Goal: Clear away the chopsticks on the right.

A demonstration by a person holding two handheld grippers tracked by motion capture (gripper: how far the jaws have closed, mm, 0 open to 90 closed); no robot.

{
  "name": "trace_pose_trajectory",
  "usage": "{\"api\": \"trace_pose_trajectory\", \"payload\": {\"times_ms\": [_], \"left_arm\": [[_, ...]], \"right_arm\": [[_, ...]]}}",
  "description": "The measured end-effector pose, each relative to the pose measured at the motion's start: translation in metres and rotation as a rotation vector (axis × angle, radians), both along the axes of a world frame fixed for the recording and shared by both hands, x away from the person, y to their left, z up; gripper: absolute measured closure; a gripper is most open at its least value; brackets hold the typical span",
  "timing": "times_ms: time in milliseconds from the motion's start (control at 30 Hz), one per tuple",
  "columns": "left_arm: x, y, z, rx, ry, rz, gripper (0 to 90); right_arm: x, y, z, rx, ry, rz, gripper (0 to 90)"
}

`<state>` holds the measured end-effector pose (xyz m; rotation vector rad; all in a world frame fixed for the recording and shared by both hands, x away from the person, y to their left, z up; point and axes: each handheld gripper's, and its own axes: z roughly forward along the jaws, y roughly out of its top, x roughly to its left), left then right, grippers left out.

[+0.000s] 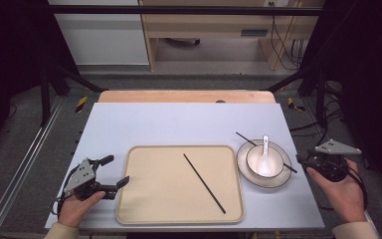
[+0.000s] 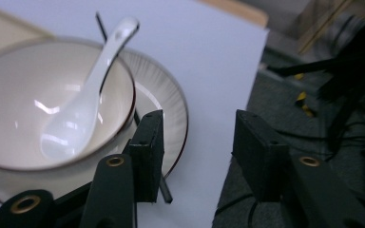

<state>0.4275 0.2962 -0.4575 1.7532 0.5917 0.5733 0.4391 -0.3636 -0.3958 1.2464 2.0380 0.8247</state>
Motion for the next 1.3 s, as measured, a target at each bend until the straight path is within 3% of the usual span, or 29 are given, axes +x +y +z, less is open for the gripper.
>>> {"api": "trace_pose_trajectory", "payload": {"times_ms": [100, 267, 567, 833, 967, 1033, 1167, 1300], "left_arm": [[0.0, -0.001, -0.001, 0.004, 0.003, -0.003, 7.6], [0.0, -0.003, -0.002, 0.011, 0.007, -0.009, 7.6], [0.0, -0.004, -0.002, 0.013, 0.008, -0.014, 7.7], [0.0, -0.004, -0.002, 0.014, 0.008, -0.018, 7.9], [-0.001, -0.004, -0.002, 0.016, 0.005, -0.016, 8.0], [0.0, -0.003, -0.002, 0.015, 0.005, -0.014, 8.0], [0.0, -0.004, -0.002, 0.016, 0.005, -0.013, 8.0], [0.0, -0.004, -0.002, 0.017, 0.002, -0.014, 8.0]], "right_arm": [[0.011, 0.002, -0.025, -0.022, 0.075, 0.065, 56.5], [0.021, 0.009, -0.041, -0.036, 0.124, 0.11, 61.3], [0.028, 0.016, -0.05, -0.042, 0.152, 0.15, 70.3], [0.03, 0.018, -0.055, -0.021, 0.166, 0.177, 85.1], [0.023, 0.019, -0.05, -0.038, 0.142, 0.156, 85.6], [0.017, 0.019, -0.042, -0.029, 0.112, 0.108, 85.6], [-0.005, 0.029, -0.011, 0.012, 0.005, -0.015, 85.6], [-0.027, 0.057, 0.012, 0.035, -0.063, 0.017, 85.6]]}}
